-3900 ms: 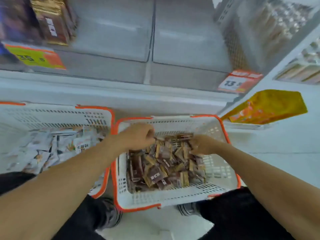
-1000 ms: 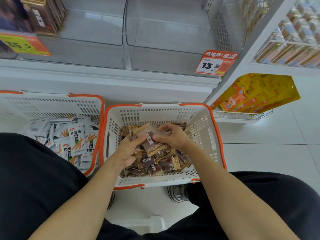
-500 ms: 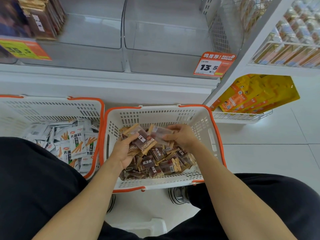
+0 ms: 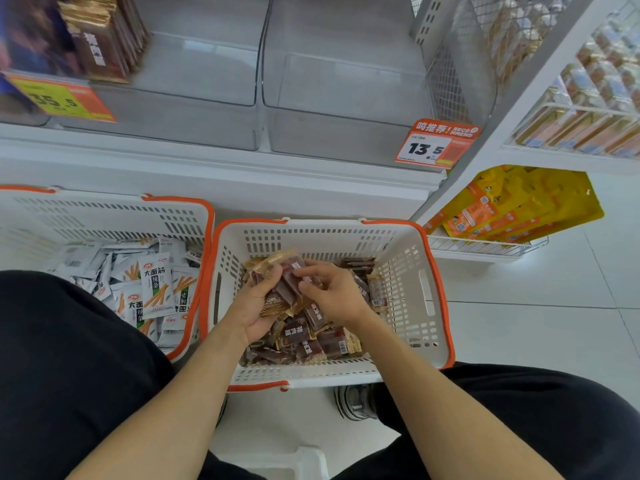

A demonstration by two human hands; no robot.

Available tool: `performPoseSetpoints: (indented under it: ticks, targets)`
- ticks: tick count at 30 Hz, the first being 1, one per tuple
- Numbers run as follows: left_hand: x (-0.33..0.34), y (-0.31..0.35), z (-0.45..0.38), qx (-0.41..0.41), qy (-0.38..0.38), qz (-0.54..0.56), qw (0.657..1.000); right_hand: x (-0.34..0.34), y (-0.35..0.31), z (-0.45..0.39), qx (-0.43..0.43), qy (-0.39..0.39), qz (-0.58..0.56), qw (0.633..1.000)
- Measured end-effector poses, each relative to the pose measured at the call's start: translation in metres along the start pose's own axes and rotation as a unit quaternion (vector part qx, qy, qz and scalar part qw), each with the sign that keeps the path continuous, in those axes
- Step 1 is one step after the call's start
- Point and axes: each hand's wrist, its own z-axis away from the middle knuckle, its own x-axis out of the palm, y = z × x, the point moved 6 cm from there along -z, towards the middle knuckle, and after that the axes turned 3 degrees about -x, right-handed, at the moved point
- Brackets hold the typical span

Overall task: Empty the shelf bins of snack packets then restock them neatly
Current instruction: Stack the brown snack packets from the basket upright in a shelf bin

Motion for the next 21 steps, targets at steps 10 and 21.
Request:
performPoseSetpoints:
  ticks: [10,21]
  targets:
    - [0.007,0.0,-0.001,-0.018,0.008,0.004,1.0,-0.032,0.011,0.002,0.149,0.04,-0.151,0.976]
    - [0.008,-0.01,0.001,-0.083,-0.078,-0.243,0.963,-0.053,-0.004,-0.001,0.057,-0.107,0.109,0.987]
